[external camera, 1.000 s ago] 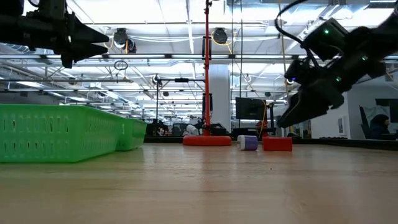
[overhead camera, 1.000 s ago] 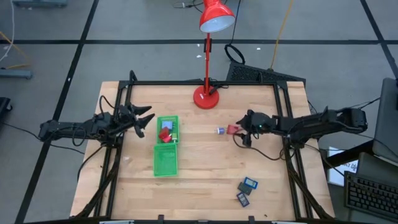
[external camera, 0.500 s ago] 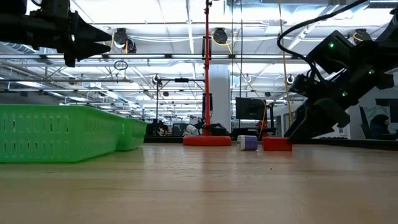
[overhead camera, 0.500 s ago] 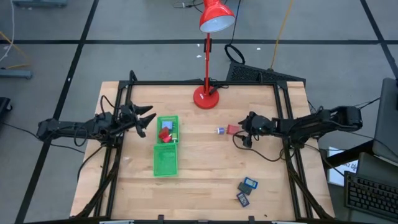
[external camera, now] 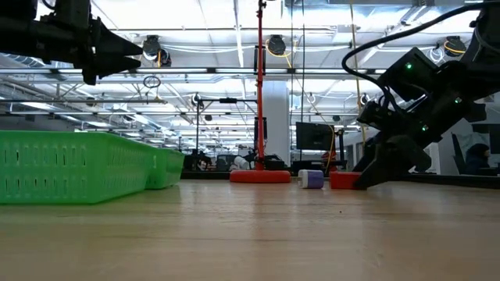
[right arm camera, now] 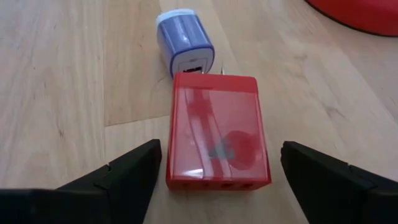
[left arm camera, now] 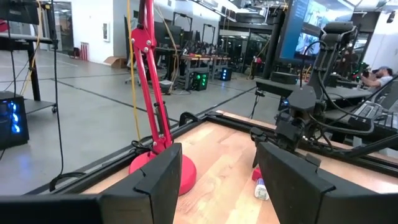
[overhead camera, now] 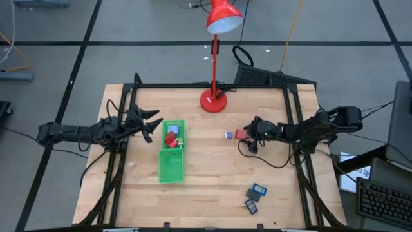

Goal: Pick & Place Office items
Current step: Put the red charger adapter into the top green bin

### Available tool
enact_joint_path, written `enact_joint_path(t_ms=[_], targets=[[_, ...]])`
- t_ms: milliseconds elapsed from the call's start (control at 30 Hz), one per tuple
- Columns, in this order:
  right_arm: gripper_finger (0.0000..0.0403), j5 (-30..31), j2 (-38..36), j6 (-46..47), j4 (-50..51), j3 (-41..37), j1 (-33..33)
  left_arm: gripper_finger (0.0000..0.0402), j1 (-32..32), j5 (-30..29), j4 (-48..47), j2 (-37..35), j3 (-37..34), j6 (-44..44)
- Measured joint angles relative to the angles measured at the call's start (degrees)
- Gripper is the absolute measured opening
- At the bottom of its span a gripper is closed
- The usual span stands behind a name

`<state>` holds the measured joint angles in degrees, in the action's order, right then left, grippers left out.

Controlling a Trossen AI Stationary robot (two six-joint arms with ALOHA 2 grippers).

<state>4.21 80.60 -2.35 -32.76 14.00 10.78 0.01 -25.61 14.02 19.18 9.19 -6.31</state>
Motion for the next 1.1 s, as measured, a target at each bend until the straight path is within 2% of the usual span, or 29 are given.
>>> enact_joint_path(t_ms=[1100], targets=[[0.0234, -0.11, 0.11, 1.64, -0.85, -0.02, -0.01, 0.0214, 0.02, 0.00, -0.02, 0.00, 0.00, -0.30]])
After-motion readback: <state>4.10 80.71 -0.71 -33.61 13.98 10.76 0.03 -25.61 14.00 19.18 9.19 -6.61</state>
